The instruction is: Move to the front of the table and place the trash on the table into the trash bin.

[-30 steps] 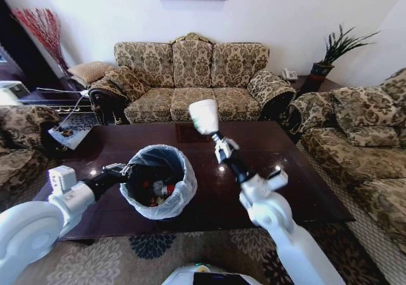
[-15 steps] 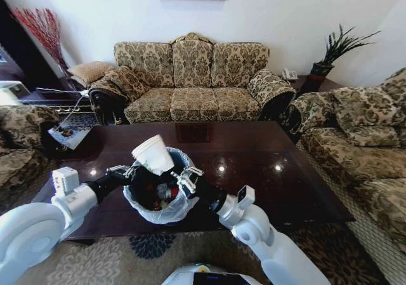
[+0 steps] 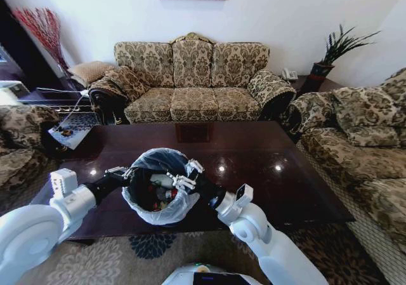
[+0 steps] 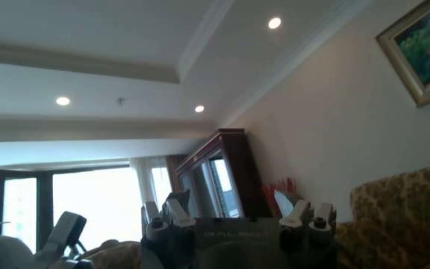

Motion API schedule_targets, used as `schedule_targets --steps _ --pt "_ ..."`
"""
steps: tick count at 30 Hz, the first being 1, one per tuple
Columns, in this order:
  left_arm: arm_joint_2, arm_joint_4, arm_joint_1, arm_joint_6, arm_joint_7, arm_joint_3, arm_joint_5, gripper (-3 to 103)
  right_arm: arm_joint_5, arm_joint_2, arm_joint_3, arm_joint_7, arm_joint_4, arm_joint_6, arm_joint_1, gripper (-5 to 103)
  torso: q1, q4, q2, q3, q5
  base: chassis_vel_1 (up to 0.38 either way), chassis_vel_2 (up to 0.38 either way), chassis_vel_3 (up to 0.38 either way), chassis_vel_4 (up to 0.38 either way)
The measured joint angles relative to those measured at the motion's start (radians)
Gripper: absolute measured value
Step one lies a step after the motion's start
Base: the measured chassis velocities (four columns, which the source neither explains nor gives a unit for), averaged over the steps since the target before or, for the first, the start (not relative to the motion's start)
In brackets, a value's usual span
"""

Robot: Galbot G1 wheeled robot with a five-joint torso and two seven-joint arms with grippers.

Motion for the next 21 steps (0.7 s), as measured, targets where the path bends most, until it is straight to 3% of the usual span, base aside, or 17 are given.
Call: schedule_targets --steps 2,6,8,9,11,14,16,19,21 --pt "-0.024 0.0 0.002 0.014 -0.015 -0.042 0.002 3 -0.027 -0.003 0.083 0.081 0.032 0.012 -0.026 84 0.0 0.0 0.0 0.0 0.0001 0.0 0.0 0.0 0.0" --pt "-0.09 0.0 -0.002 0.034 -0.041 -0.122 0.021 3 -0.065 0.001 0.221 0.16 0.032 0.024 -0.066 98 0.0 -0.0002 0.0 0.0 0.0002 0.0 0.0 0.0 0.0" --pt "-0.109 0.0 -0.007 0.034 -0.041 -0.136 0.038 3 -0.068 0.008 0.243 0.175 0.028 0.027 -0.073 98 0.0 0.0 0.0 0.0 0.0001 0.0 0.0 0.0 0.0" --pt "-0.165 0.0 -0.015 0.034 -0.041 -0.166 0.078 3 -0.073 0.03 0.286 0.201 0.014 0.031 -0.089 99 0.0 -0.0003 0.0 0.0 0.0003 0.0 0.0 0.0 0.0" --pt "-0.197 0.0 -0.014 0.034 -0.041 -0.185 0.091 3 -0.076 0.04 0.303 0.209 0.007 0.034 -0.097 100 0.0 0.0001 0.0 0.0 0.0002 0.0 0.0 0.0 0.0" --pt "-0.348 0.0 -0.001 0.014 -0.018 -0.284 0.142 3 -0.096 0.071 0.326 0.219 -0.025 0.057 -0.127 100 0.0 0.0004 0.0 0.0 -0.0001 0.0 0.0 0.0 0.0" --pt "-0.369 0.0 -0.001 0.011 -0.016 -0.301 0.145 3 -0.098 0.074 0.326 0.219 -0.028 0.059 -0.129 100 0.0 0.0005 0.0 0.0 -0.0001 0.036 -0.031 -0.028 0.056" --pt "-0.467 0.0 -0.012 -0.008 -0.012 -0.359 0.148 3 -0.105 0.092 0.316 0.22 -0.055 0.068 -0.124 100 0.0 0.0004 0.0 0.0 0.0005 0.071 -0.066 -0.051 0.091" --pt "-0.483 0.001 -0.015 -0.013 -0.012 -0.363 0.149 3 -0.105 0.094 0.315 0.22 -0.059 0.069 -0.122 100 0.0 0.0004 0.0 0.0 0.0003 0.112 -0.08 -0.135 0.12"
